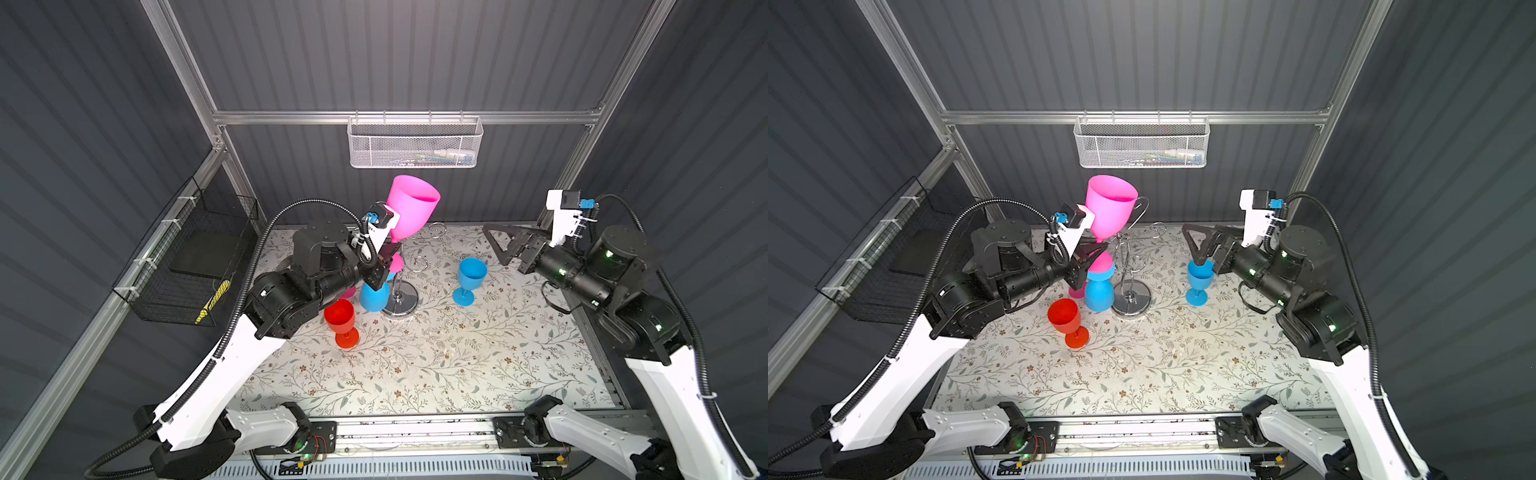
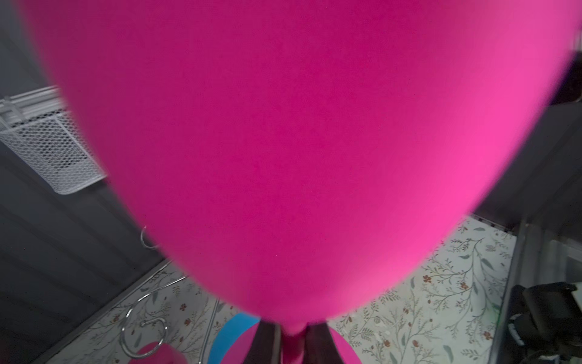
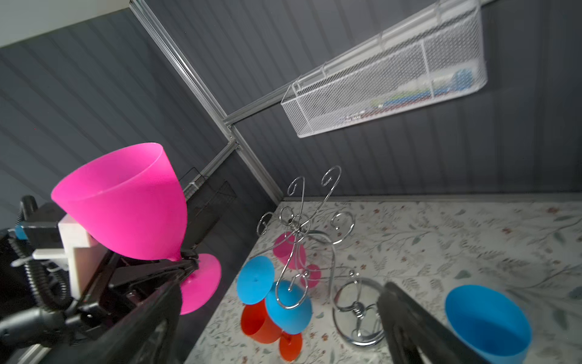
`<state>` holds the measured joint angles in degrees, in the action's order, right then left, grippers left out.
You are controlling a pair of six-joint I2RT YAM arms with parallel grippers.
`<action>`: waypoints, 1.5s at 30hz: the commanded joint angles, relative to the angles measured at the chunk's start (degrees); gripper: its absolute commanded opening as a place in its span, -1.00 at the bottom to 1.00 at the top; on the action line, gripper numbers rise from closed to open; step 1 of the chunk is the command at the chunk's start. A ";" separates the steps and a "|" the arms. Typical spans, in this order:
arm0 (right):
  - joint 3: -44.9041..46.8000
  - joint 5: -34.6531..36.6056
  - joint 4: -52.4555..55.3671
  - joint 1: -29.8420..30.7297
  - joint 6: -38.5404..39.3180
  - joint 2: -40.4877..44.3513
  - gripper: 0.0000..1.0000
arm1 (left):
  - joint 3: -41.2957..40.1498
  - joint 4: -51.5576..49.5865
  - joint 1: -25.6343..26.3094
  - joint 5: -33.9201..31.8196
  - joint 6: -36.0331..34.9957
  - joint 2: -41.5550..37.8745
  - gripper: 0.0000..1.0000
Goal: Take the wine glass off the wine glass rack
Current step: Pick up the wine glass from the wine glass rack.
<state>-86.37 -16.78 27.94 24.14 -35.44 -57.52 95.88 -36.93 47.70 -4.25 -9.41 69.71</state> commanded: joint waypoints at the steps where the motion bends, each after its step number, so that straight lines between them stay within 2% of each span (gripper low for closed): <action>1: 3.60 -18.14 -5.05 -2.92 -16.17 -2.09 0.98 | -1.25 -0.94 0.37 -3.29 -9.24 -1.62 -1.00; 7: 8.23 -25.59 -14.53 -3.14 -24.23 -4.25 0.98 | -1.57 -3.26 0.52 -5.31 -16.92 -0.71 -1.00; 11: 9.84 -27.69 -17.81 -3.14 -26.98 -4.44 0.98 | -2.20 -3.94 1.22 -7.71 -22.46 -0.32 -1.00; 17: 10.66 -26.16 -14.88 -3.14 -27.65 -4.23 0.98 | -4.75 -3.50 4.57 -13.88 -33.22 0.05 -1.00; 23: 13.13 -25.98 -16.20 -3.13 -28.24 -3.55 0.97 | -6.47 -0.30 7.08 -18.07 -39.29 0.08 -1.00; 27: 13.74 -26.46 -17.27 -3.05 -28.74 -3.22 0.76 | -7.98 1.68 8.93 -20.62 -44.82 0.45 -1.00; 34: 14.72 -26.44 -16.40 -3.05 -28.20 -2.67 0.06 | -7.90 3.53 9.36 -22.21 -47.21 1.81 -1.00; 38: 14.99 -26.32 -15.25 -2.88 -27.25 -2.34 -0.19 | -7.72 3.76 9.47 -22.47 -47.88 2.60 -1.00; 45: 14.79 -25.18 -12.60 -2.19 -24.86 -2.14 -0.47 | -6.54 3.92 9.55 -22.74 -48.91 3.90 -1.00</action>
<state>-71.61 -41.56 14.68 21.37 -62.17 -60.45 88.31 -33.39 56.86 -26.37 -55.79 73.06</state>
